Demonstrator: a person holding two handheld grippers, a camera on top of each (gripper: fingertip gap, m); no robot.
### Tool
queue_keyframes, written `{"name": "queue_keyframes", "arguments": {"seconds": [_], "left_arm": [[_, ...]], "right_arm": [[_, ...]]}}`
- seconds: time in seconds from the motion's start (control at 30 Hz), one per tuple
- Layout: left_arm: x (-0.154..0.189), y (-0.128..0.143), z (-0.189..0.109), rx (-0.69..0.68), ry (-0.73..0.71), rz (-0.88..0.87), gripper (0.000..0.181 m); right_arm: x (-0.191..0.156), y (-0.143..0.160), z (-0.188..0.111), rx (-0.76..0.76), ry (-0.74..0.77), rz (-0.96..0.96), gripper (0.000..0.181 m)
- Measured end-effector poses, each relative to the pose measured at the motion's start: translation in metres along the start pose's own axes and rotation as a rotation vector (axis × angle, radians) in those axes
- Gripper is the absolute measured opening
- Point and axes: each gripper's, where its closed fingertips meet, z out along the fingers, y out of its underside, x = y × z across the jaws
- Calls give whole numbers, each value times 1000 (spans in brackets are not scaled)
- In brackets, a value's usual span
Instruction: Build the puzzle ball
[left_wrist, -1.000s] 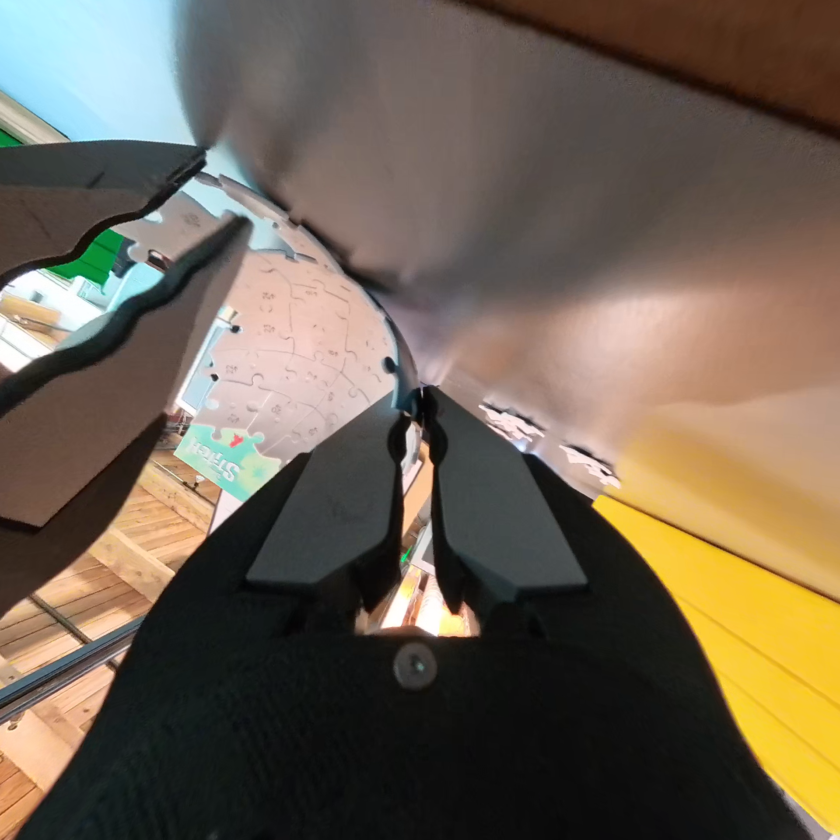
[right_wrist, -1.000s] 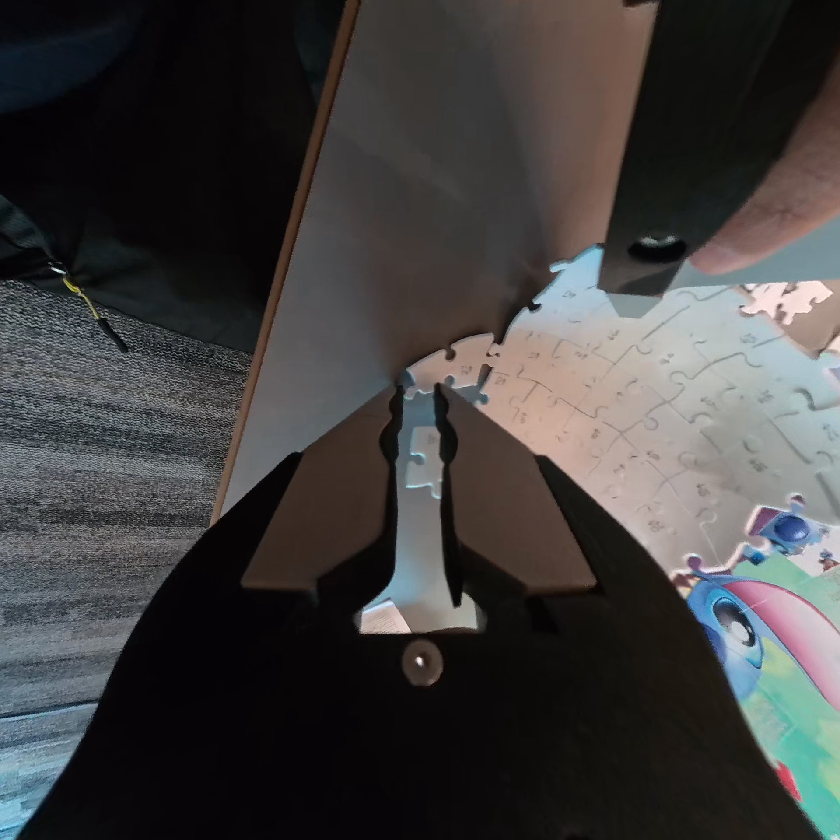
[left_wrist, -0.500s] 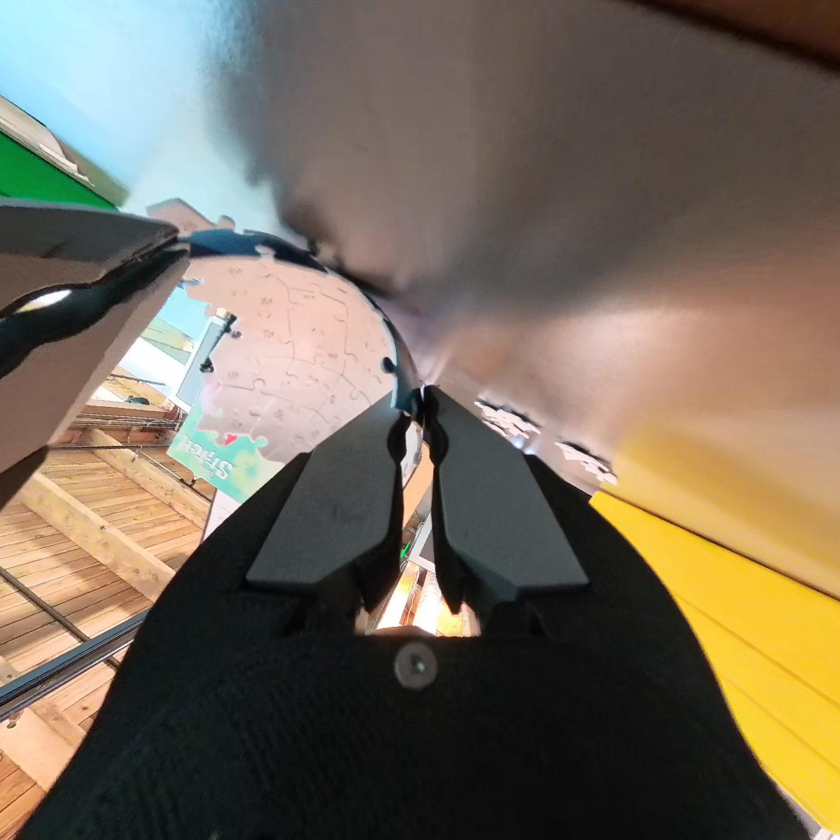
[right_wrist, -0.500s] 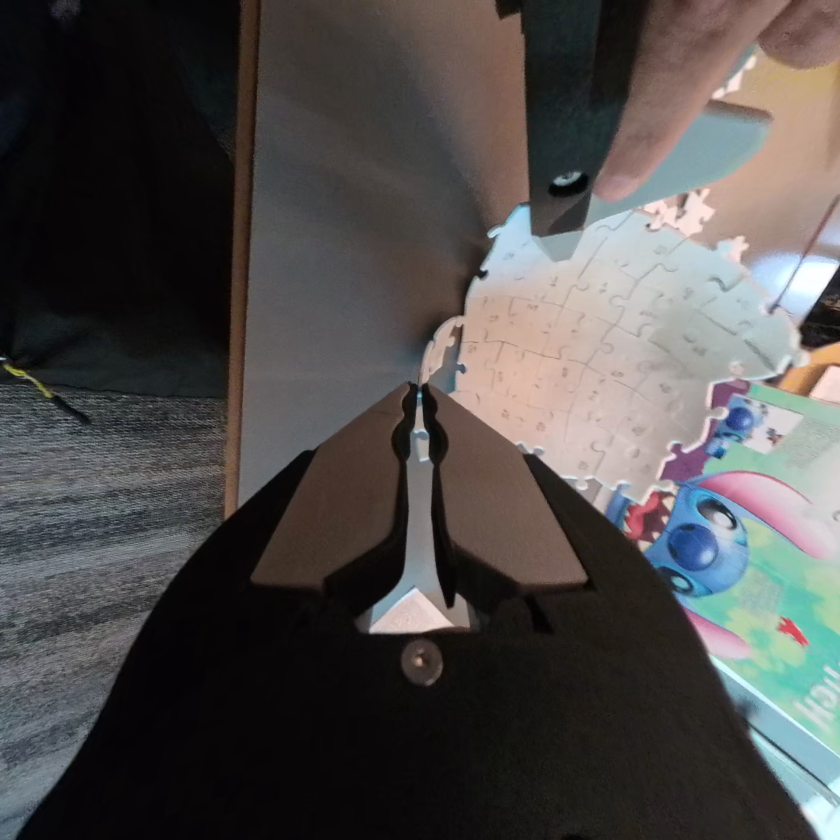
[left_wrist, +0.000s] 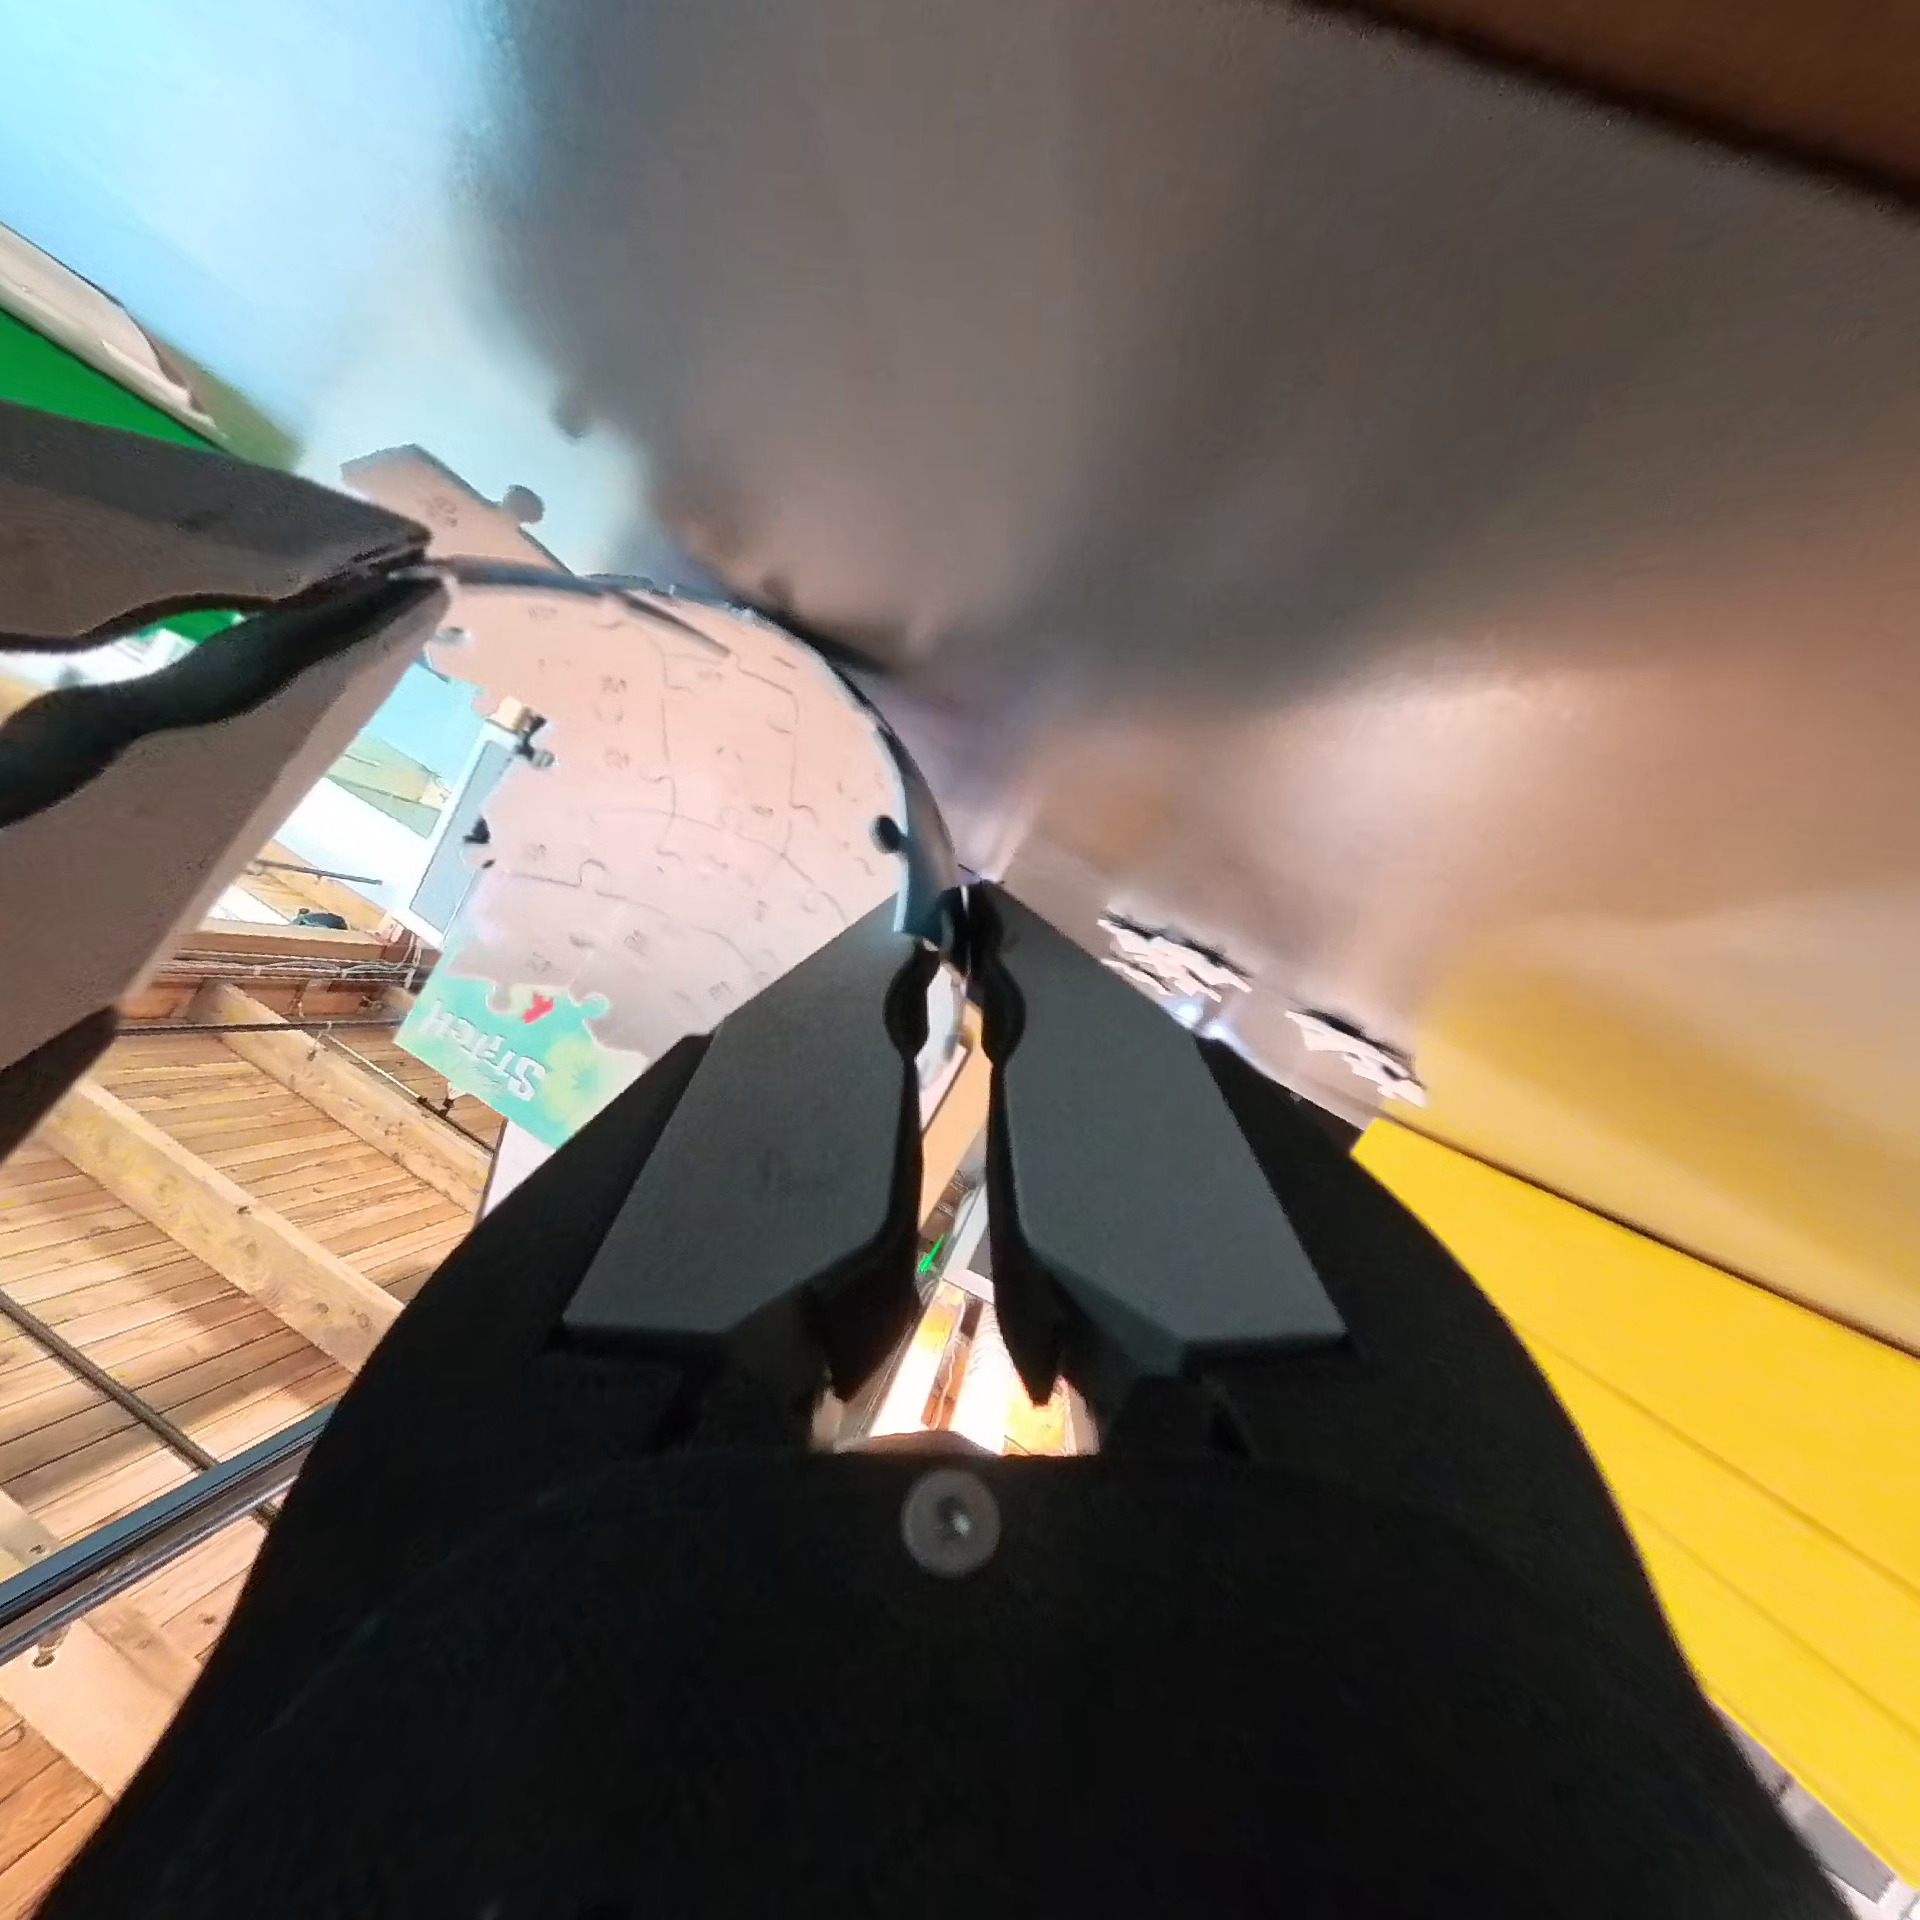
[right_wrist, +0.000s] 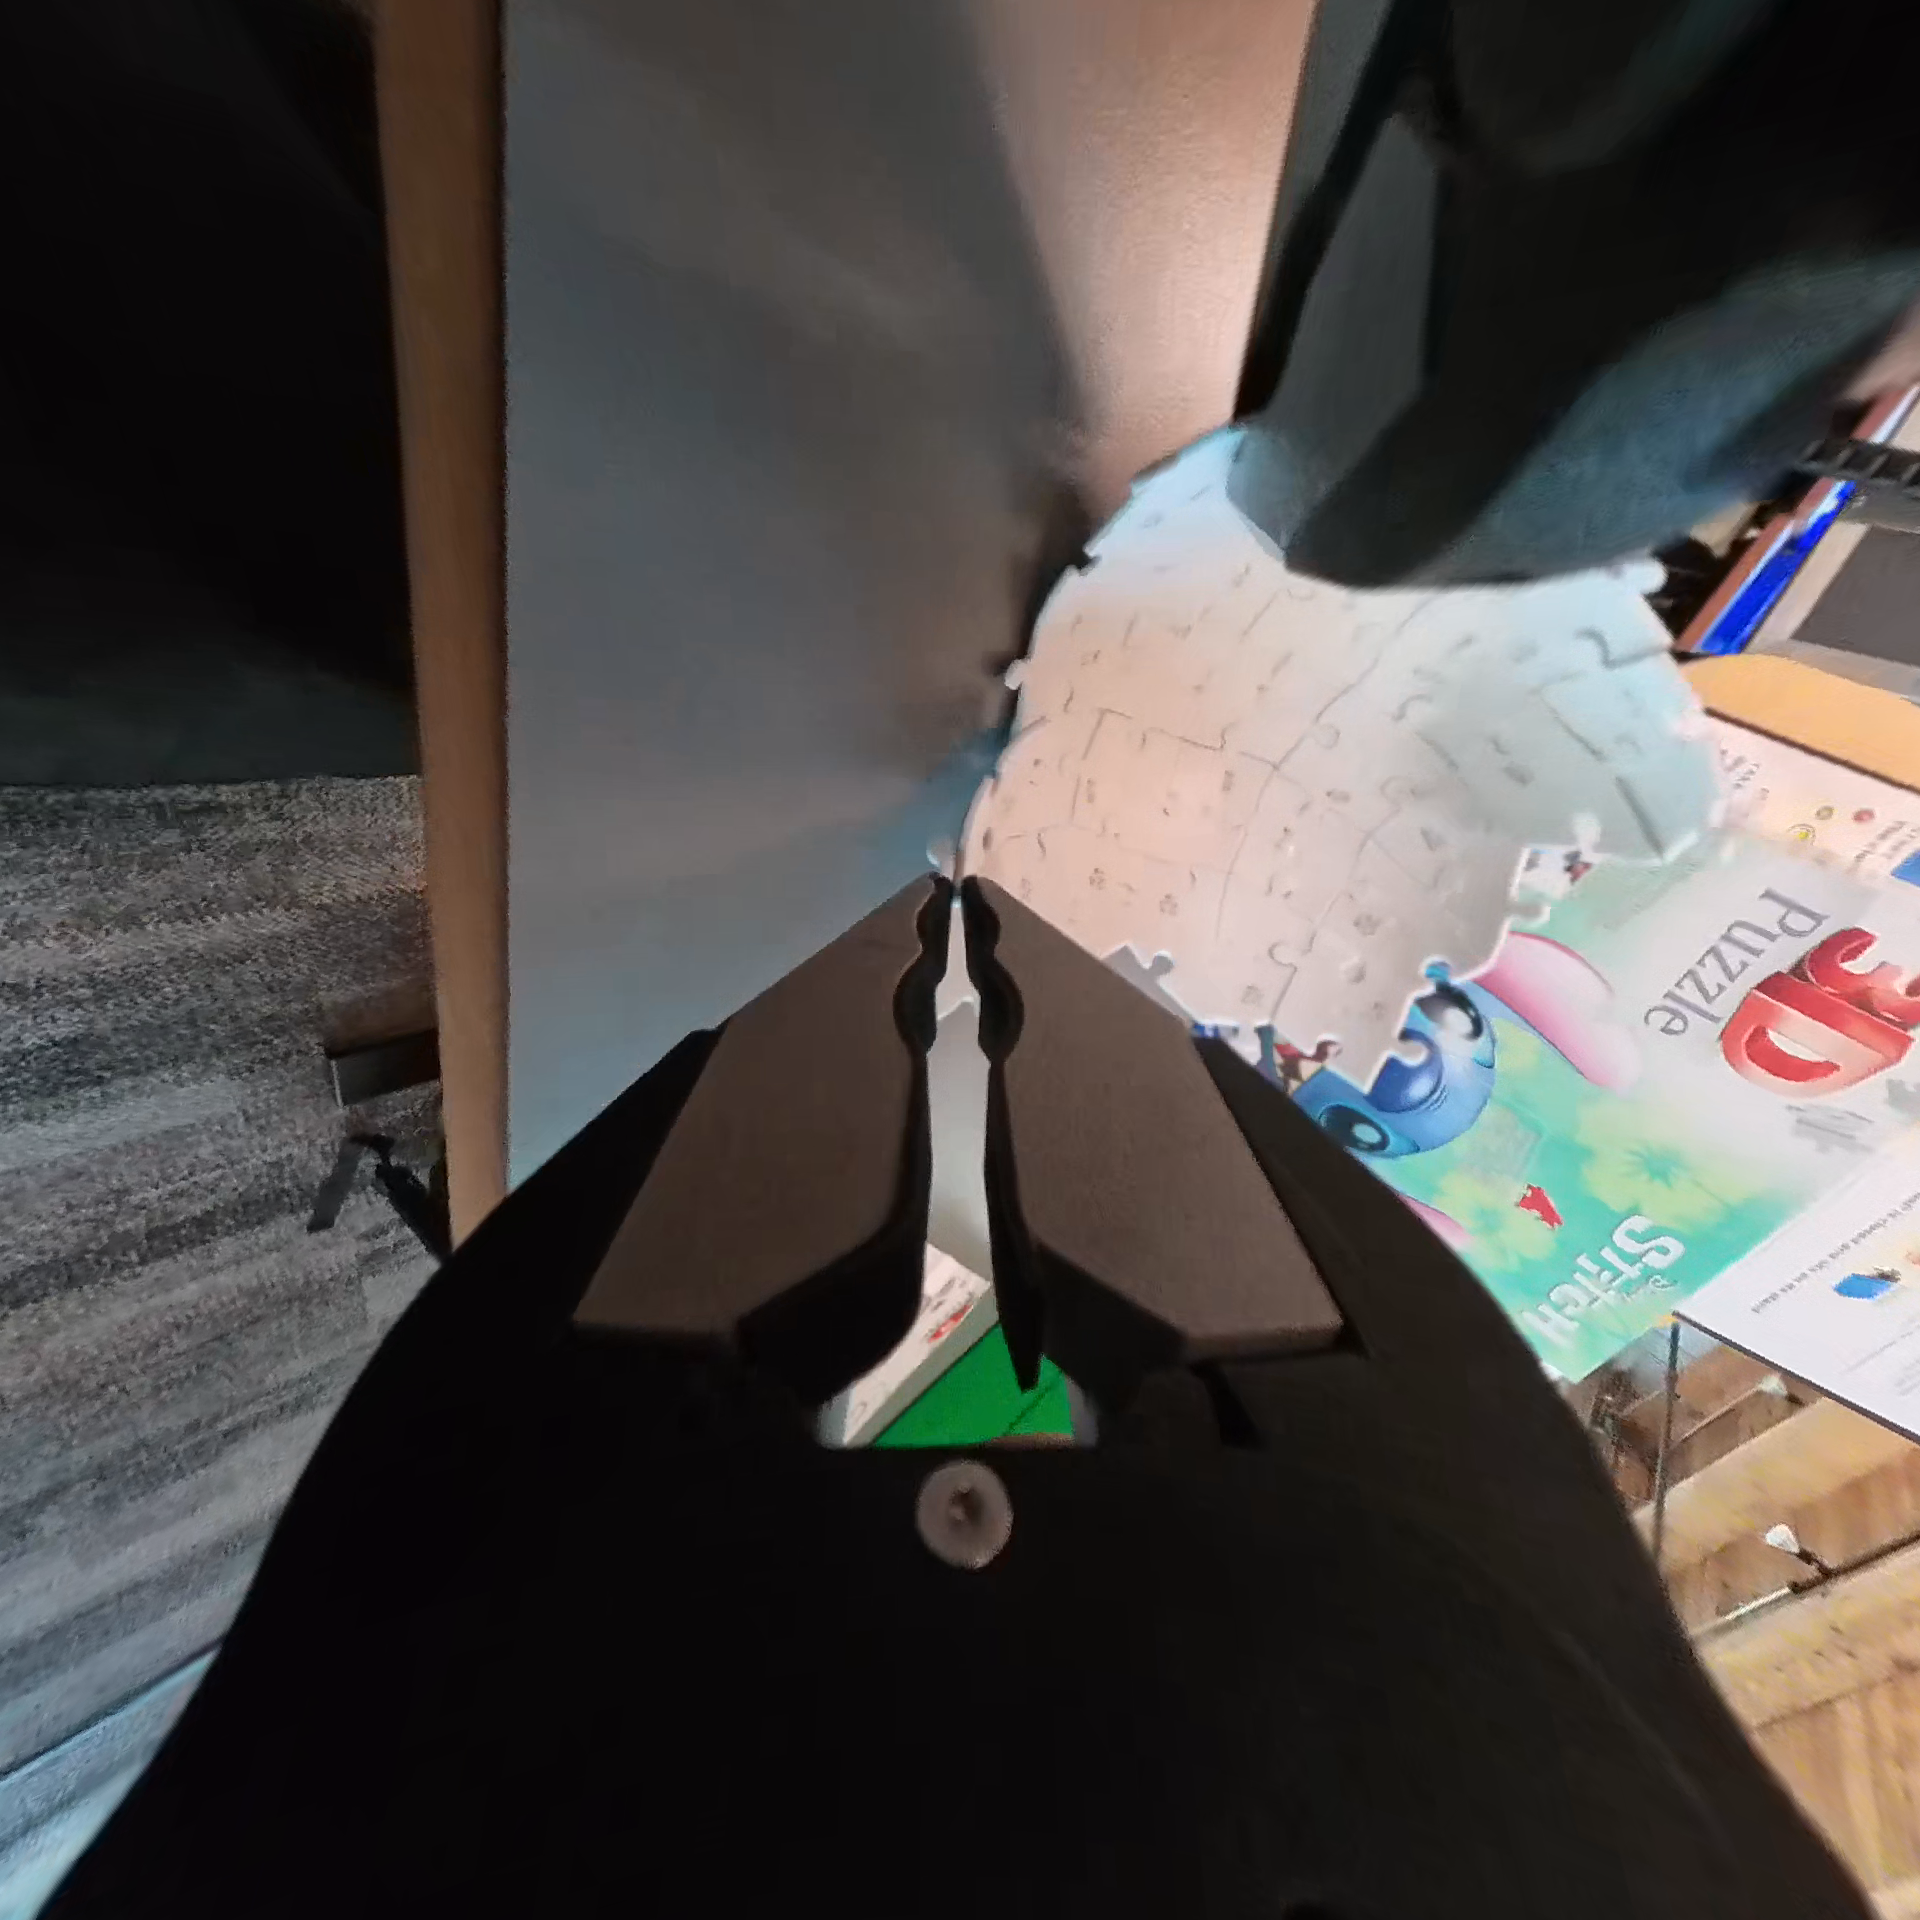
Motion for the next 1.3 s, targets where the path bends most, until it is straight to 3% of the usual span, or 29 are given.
{"name": "queue_keyframes", "arguments": {"seconds": [0.3, 0.6, 0.8, 1.0, 1.17, 1.3], "left_arm": [[-8, 1, -1, -8, -39, 4, 2], [-9, 0, -7, -26, -49, -26, 17], [-3, 8, -2, -47, -40, 25, 0], [-1, 11, 0, -41, -16, -1, 0], [6, 16, 4, -60, 11, -15, 0], [11, 17, 4, -72, 31, -53, 0]], "right_arm": [[-9, 1, 8, -57, -110, -50, 0], [-16, -3, 9, -55, -146, -19, 0], [-14, -5, 6, -29, -136, -14, 0], [-13, -7, -13, 55, -109, 67, 0], [-21, 1, -4, 29, -87, 86, 0], [-27, -1, -2, 89, -148, 227, 2]]}}
